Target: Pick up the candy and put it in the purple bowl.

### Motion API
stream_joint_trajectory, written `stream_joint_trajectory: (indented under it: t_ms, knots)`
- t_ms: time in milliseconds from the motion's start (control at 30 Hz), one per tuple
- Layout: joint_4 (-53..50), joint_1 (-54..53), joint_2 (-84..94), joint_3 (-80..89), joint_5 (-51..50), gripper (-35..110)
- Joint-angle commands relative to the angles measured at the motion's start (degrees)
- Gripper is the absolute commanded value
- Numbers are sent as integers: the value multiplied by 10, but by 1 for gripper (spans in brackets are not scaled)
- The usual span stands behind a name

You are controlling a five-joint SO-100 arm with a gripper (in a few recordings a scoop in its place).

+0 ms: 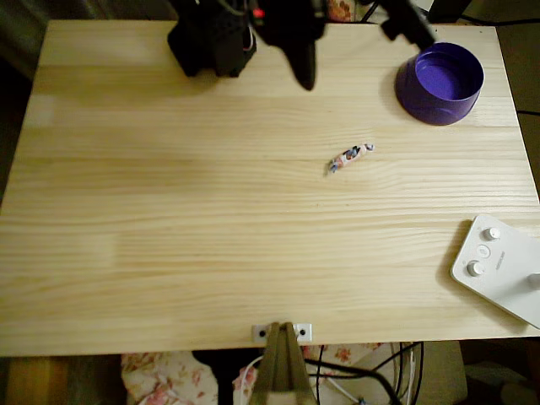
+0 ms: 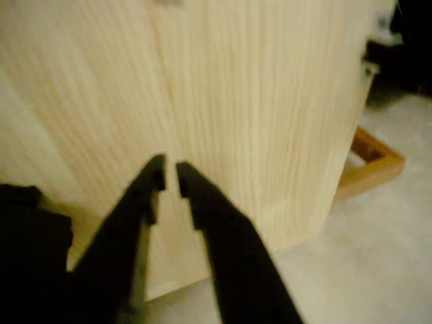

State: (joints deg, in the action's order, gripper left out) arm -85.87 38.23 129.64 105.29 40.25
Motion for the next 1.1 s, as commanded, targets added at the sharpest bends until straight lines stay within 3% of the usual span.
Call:
stream_joint_trajectory:
  t_ms: [0,533,1067]
  knots:
    - [15,71,-23,-49,-11,3]
    - [108,56,-234,-86,6,19]
    - [130,95,-395,-178,-62,22]
